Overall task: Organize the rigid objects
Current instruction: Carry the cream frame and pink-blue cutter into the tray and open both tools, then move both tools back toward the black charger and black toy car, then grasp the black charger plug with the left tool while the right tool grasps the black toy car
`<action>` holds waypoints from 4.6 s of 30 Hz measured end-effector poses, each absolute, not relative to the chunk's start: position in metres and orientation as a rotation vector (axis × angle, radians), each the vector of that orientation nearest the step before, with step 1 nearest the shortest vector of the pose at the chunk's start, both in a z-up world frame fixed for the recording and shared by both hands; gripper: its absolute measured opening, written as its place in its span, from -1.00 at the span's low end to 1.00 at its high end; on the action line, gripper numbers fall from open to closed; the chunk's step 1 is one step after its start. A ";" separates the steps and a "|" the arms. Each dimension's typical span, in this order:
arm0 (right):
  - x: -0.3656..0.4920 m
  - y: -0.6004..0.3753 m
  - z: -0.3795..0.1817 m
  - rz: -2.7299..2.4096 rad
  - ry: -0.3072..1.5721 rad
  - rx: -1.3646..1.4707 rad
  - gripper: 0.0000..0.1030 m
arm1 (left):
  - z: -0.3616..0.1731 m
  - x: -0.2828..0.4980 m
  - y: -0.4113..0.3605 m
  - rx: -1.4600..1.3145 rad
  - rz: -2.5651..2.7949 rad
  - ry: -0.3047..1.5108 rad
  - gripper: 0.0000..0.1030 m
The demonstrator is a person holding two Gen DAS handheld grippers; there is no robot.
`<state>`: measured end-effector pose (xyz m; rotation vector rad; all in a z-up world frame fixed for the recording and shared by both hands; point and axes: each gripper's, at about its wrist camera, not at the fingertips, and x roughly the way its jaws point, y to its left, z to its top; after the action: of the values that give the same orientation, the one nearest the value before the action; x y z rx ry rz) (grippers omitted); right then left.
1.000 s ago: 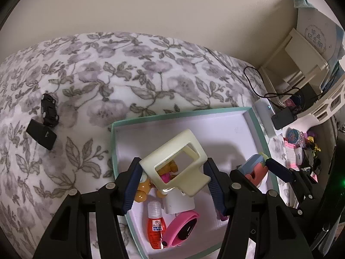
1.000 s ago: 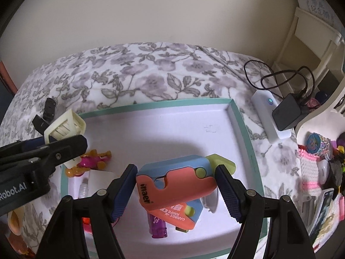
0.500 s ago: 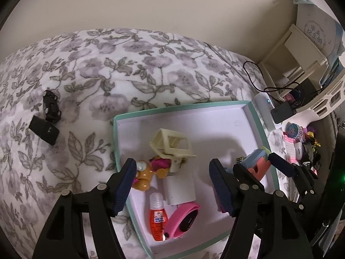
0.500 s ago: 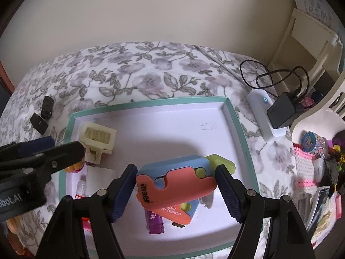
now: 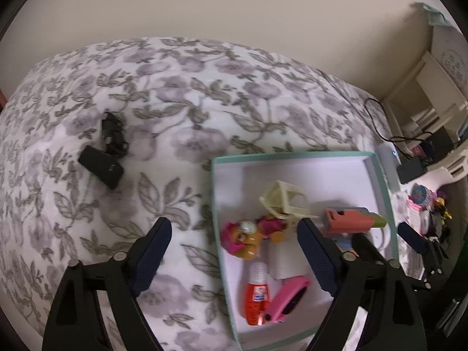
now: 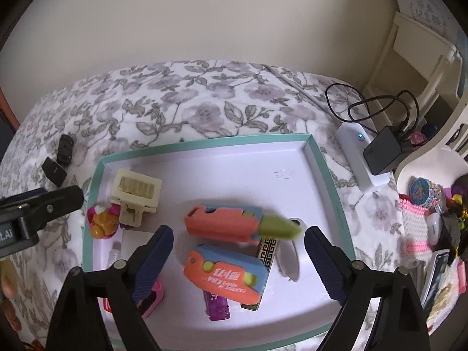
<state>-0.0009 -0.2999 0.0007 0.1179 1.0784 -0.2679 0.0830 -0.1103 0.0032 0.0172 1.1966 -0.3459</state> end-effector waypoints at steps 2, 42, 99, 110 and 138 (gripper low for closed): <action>-0.001 -0.302 -0.001 -0.272 1.077 0.144 1.00 | 0.002 0.085 -0.106 0.026 -0.321 1.188 0.72; 0.015 -0.260 0.005 -0.172 1.040 0.302 1.00 | -0.001 0.119 0.013 -0.045 0.021 1.157 0.85; 0.158 -0.189 -0.022 -0.040 1.059 0.208 0.99 | -0.060 0.185 -0.013 0.152 -0.345 1.157 0.85; 0.160 -0.186 -0.020 -0.027 1.055 0.219 0.99 | -0.054 0.193 -0.005 0.162 -0.318 1.076 0.38; 0.163 -0.164 -0.032 0.060 1.062 0.213 0.91 | -0.055 0.194 0.057 -0.082 -0.235 1.078 -0.36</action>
<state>0.1633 -0.1638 -0.0322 0.2128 1.0618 0.0598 0.1942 0.0574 -0.0550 -0.0820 1.0781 -0.2348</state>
